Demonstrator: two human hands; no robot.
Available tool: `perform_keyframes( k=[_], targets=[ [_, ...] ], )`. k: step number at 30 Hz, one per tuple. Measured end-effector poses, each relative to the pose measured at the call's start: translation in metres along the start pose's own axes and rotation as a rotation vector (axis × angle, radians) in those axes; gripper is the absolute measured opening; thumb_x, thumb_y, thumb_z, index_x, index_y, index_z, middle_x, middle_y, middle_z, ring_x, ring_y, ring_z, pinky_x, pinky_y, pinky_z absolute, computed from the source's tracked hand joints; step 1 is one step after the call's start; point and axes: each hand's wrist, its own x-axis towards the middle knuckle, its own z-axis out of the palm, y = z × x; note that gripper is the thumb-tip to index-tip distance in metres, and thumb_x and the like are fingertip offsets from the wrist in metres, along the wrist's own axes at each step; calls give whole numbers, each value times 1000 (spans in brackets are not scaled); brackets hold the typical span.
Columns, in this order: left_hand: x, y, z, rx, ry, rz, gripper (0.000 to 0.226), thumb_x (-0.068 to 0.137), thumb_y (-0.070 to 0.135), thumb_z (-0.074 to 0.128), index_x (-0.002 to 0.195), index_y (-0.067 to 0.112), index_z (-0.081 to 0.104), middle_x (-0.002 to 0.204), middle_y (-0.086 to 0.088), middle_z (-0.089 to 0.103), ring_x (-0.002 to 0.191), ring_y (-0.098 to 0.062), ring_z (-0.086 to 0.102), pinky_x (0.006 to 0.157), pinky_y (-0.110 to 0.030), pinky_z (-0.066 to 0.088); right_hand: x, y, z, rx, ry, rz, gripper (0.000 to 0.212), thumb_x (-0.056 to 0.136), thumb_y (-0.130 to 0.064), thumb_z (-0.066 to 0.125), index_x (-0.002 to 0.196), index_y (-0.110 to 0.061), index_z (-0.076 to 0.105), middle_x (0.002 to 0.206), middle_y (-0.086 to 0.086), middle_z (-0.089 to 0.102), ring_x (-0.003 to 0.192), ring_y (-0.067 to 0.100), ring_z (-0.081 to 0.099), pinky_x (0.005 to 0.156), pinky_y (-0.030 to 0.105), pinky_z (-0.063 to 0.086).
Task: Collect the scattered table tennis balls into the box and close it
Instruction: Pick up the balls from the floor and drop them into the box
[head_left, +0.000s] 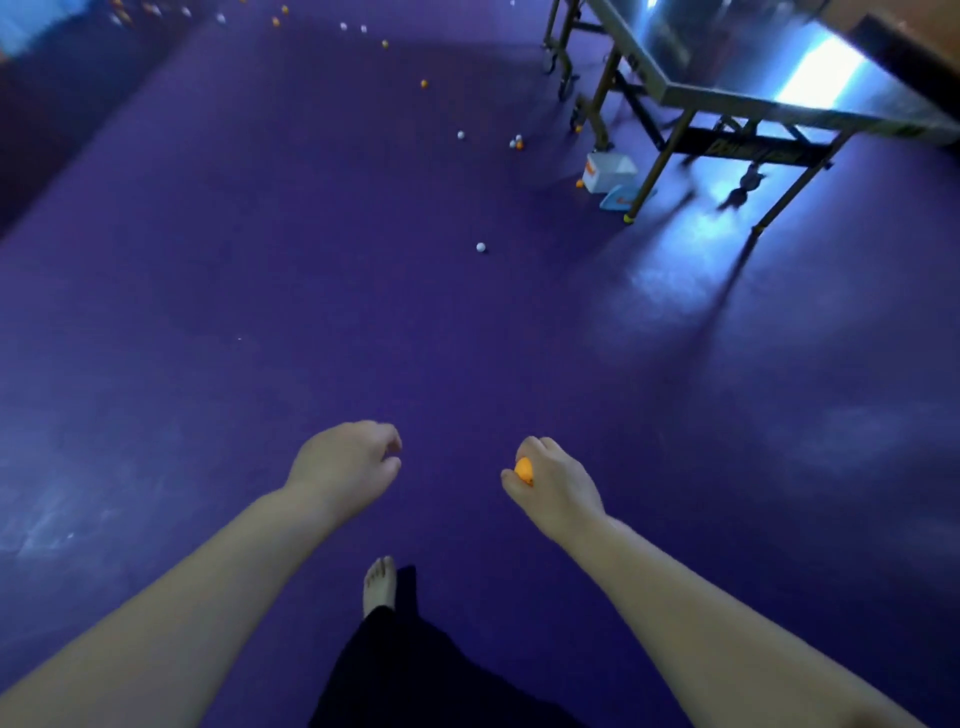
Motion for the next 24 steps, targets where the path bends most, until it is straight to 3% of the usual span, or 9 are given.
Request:
perform_keyframes(
  k=[6,12,24],
  targets=[
    [112,-13,-54,14,16,13,24,89,29,50,108,21,61,109,2,65,100,-20,59,80,-32,49,97,-29,-60,-23,56,7,17,91,-36,52,87,-20,48,87,-3,53,69,16,54,57,27,43],
    [222,-11,-98,41,-75,91,25,91,31,48,111,21,60,112,3,63,102,-19,59,82,-32,48,190,-36,-118,-58,49,33,16,91,-35,52,87,-19,50,88,-3,55,70,14,56,59,25,46],
    [468,48,-119,66,-121,172,24,92,29,46,111,22,59,111,5,62,97,-16,59,79,-30,47,394,48,-221,-26,157,115,16,90,-35,53,86,-19,52,85,-5,55,69,13,55,57,23,44]
  ],
)
